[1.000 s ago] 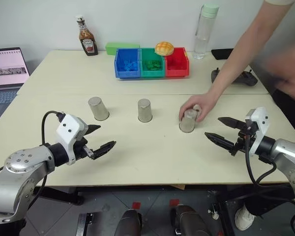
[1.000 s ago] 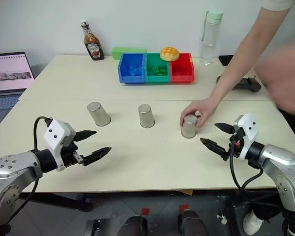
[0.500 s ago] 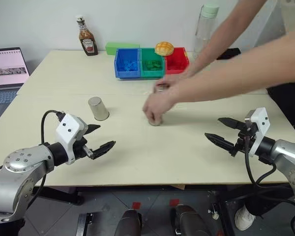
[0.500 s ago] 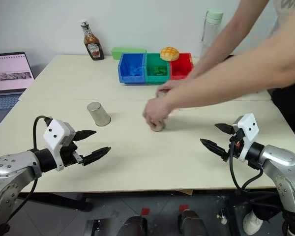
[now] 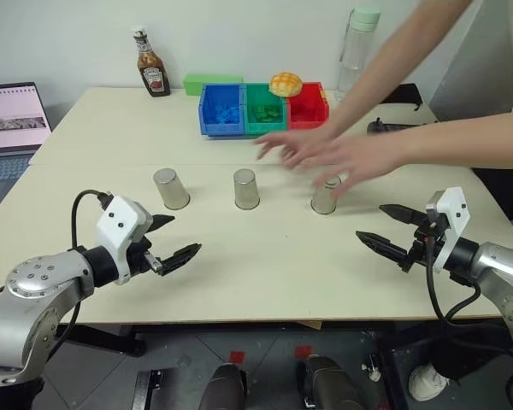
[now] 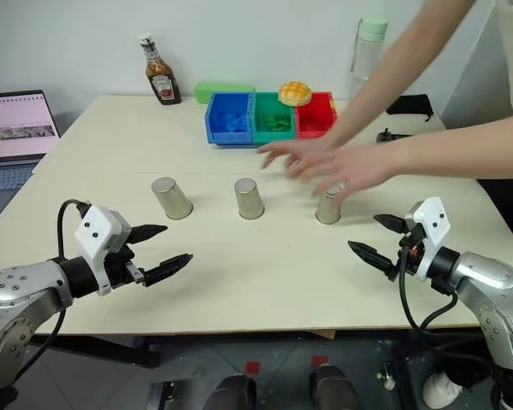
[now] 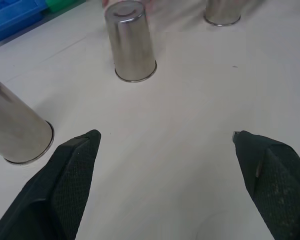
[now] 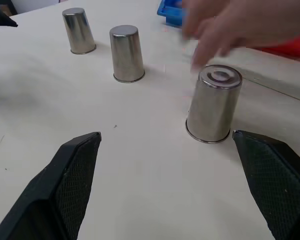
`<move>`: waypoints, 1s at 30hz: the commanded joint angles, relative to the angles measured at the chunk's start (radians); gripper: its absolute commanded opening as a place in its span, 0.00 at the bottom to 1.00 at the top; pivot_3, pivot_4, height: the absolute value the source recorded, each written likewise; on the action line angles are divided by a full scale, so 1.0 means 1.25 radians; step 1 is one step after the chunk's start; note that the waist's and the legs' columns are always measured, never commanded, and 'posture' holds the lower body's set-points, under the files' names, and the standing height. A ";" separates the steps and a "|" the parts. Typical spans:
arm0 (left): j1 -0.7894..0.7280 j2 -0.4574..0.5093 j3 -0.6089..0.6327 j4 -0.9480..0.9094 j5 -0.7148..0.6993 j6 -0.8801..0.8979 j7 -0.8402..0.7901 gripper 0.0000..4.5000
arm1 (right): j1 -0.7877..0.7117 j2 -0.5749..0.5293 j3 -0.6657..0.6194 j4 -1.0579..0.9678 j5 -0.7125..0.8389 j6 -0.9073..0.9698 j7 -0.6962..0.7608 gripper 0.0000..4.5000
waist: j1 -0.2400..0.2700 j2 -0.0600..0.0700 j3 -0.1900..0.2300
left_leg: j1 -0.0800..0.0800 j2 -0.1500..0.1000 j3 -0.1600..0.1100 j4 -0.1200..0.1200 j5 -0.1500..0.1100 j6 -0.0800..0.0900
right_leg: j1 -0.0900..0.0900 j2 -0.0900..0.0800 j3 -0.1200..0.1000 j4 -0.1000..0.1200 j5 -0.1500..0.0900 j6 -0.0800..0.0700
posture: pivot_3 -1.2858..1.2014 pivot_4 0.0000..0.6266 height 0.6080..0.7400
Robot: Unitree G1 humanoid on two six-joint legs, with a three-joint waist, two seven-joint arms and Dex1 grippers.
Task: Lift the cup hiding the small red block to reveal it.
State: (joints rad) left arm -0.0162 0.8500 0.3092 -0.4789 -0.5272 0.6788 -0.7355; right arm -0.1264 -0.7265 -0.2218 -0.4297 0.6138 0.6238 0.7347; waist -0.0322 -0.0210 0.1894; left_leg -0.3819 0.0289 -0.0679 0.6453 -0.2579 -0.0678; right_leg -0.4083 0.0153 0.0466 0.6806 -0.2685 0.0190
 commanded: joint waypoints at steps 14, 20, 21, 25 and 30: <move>-0.139 -0.048 -0.068 0.042 0.005 0.061 0.070 1.00 | -0.108 0.031 0.059 -0.077 0.053 0.067 -0.045 0.99 | 0.000 0.000 0.000 | 0.000 0.000 0.000 0.000 0.000 0.000 | 0.000 0.000 0.000 0.000 0.000 0.000 | 0.52 0.24 1.00; -0.255 -0.090 -0.157 0.141 0.055 0.063 0.097 1.00 | -0.177 0.023 0.090 -0.116 0.111 0.162 -0.057 0.99 | 0.000 0.000 0.000 | 0.000 0.000 -0.001 0.000 0.000 0.000 | 0.000 0.000 -0.001 0.000 0.000 0.000 | 0.52 0.24 1.00; -0.280 -0.107 -0.178 0.161 0.062 0.059 0.099 1.00 | -0.184 0.020 0.095 -0.120 0.115 0.166 -0.050 0.99 | 0.000 0.000 0.000 | 0.000 0.000 -0.001 0.000 0.000 0.000 | 0.000 0.000 -0.001 0.000 0.000 0.000 | 0.52 0.24 1.00; -0.376 -0.172 -0.259 0.272 0.128 0.015 0.113 1.00 | -0.199 0.012 0.111 -0.129 0.120 0.171 -0.030 0.99 | 0.003 0.000 0.000 | -0.001 -0.001 -0.001 0.000 0.000 0.000 | 0.000 0.000 -0.001 0.000 0.000 0.000 | 0.52 0.24 1.00; -0.483 -0.264 -0.306 0.458 0.205 -0.058 0.156 1.00 | -0.180 0.005 0.112 -0.137 0.114 0.162 -0.021 0.99 | 0.003 -0.001 0.000 | -0.001 -0.001 -0.002 0.001 0.000 0.000 | 0.001 0.000 -0.002 0.000 0.000 0.000 | 0.52 0.24 1.00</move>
State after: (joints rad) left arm -0.5816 0.5372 -0.0585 0.0355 -0.3141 0.6675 -0.5564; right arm -0.3574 -0.7092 -0.0606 -0.5681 0.7457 0.8405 0.6976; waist -0.0285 -0.0218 0.1888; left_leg -0.3835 0.0273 -0.0710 0.6464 -0.2579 -0.0677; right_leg -0.4074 0.0152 0.0437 0.6803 -0.2680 0.0195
